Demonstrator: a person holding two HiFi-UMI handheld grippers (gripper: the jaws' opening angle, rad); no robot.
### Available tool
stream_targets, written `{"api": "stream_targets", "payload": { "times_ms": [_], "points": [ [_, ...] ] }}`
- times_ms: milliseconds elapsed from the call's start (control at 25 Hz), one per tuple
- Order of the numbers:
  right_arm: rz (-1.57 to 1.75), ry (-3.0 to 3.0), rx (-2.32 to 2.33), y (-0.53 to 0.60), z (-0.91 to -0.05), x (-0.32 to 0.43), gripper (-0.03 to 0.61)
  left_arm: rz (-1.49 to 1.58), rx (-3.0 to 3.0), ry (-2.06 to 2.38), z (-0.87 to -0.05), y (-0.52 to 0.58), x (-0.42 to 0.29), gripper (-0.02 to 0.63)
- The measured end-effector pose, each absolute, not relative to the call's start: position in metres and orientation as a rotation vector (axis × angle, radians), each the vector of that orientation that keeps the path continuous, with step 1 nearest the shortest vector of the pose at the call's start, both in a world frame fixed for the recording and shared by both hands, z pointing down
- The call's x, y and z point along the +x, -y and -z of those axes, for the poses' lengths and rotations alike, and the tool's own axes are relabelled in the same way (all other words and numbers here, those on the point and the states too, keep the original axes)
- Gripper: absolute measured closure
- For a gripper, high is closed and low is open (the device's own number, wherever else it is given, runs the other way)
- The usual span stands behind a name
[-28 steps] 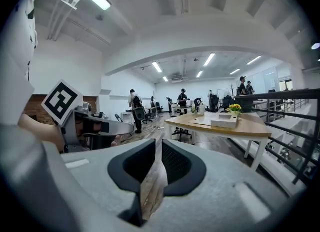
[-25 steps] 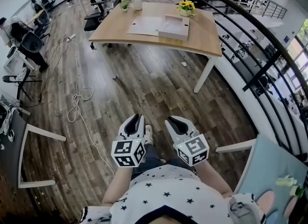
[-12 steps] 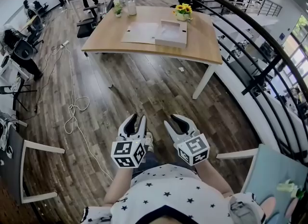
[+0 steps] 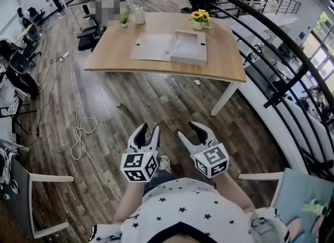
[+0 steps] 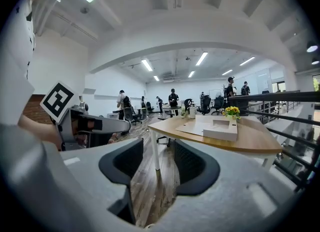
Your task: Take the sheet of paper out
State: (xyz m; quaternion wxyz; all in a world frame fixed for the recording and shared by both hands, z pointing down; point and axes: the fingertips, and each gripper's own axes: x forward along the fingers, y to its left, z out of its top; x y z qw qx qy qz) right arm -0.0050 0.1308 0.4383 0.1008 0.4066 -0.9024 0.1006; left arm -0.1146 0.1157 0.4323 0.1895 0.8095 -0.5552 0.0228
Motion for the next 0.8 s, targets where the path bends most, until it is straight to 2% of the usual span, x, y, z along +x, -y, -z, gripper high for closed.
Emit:
{"api": "stream_targets", "payload": {
  "times_ms": [360,800],
  "points": [
    [-0.289,2.649,1.257,-0.027,-0.433,-0.025,0.359,-0.095,2.308,1.499,-0.435,-0.013,-0.134,0.431],
    [-0.298,2.613,1.320,0.054,-0.445,-0.042,0.357,-0.128,2.360,1.434,-0.443,0.069,-0.148,0.430]
  ]
}}
